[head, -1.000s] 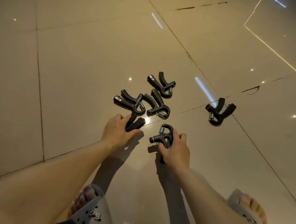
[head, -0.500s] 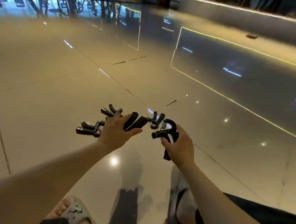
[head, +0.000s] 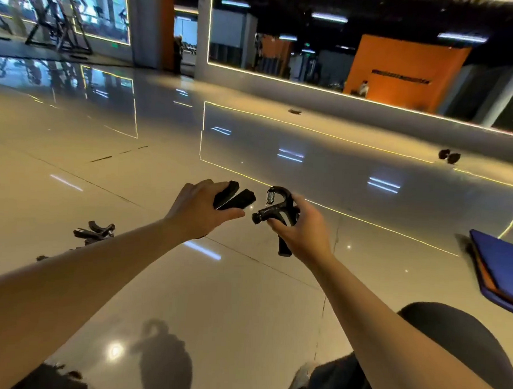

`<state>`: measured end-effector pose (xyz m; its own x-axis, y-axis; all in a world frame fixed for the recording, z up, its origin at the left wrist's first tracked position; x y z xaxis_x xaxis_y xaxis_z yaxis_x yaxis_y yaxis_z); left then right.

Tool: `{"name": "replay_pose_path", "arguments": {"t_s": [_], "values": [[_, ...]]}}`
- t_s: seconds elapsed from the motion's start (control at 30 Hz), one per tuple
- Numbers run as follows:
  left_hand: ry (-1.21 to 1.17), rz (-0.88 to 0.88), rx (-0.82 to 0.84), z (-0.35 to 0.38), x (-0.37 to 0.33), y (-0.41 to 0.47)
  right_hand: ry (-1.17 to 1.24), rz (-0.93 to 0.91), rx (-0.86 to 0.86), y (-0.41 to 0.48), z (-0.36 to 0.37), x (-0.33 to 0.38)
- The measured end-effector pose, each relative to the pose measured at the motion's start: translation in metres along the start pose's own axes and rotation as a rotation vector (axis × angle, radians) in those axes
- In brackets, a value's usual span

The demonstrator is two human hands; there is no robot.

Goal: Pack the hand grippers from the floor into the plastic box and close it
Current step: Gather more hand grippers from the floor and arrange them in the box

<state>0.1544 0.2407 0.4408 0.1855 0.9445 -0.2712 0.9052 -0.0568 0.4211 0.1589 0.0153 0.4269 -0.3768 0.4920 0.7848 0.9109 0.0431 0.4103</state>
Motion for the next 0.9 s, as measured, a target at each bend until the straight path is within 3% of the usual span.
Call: {"name": "replay_pose_path", "arguments": {"t_s": [0.2,0.4,0.63,0.9], "values": [[-0.012,0.202,-0.006,-0.026,-0.117,-0.011,0.01,0.023,-0.076,-0.039,-0.103,0.009],[-0.083,0.295,0.039,-0.021,-0.211,-0.022,0.008,0.102,-0.132,-0.09,-0.197,-0.008],[-0.249,0.41,0.197,0.04,-0.316,-0.044,-0.085,0.243,-0.225,-0.163,-0.295,-0.045],[-0.277,0.566,0.338,0.111,-0.426,-0.061,-0.2,0.381,-0.361,-0.227,-0.394,-0.09]]}}
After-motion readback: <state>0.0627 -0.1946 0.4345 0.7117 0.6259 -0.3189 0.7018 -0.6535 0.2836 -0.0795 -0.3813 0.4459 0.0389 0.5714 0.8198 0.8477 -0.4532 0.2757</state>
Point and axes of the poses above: each hand's wrist, its own y-axis towards the middle knuckle, its own z-axis out of the palm, x = y × z, the point moved 9 cm from there along y, towards the middle knuckle, and after that the axes turned 15 degrees about y, right-handed, at the moved point
